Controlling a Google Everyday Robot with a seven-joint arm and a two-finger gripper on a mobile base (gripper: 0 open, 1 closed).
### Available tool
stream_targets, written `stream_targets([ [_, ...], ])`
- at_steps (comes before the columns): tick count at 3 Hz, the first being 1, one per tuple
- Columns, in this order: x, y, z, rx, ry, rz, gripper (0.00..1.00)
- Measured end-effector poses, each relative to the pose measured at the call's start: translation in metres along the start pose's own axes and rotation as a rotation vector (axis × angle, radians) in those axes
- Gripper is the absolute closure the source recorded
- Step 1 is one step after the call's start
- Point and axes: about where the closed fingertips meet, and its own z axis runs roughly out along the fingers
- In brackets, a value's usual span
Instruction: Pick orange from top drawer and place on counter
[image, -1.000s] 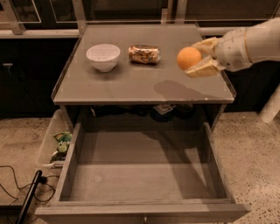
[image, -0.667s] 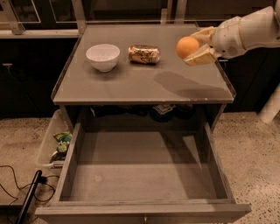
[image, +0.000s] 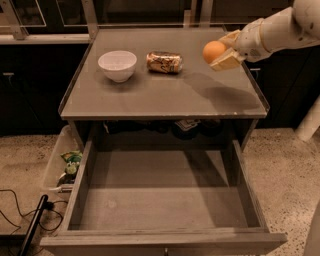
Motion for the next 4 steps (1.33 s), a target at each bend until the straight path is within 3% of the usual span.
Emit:
stream_targets([
  [1,0.023,0.010,0.025,-0.026,0.082,0.035,1.00],
  [2,0.035,0.024,0.044,-0.066,0.123,0.052,1.00],
  [4,0.035,0.024,0.045,-0.067,0.123,0.053,0.59],
])
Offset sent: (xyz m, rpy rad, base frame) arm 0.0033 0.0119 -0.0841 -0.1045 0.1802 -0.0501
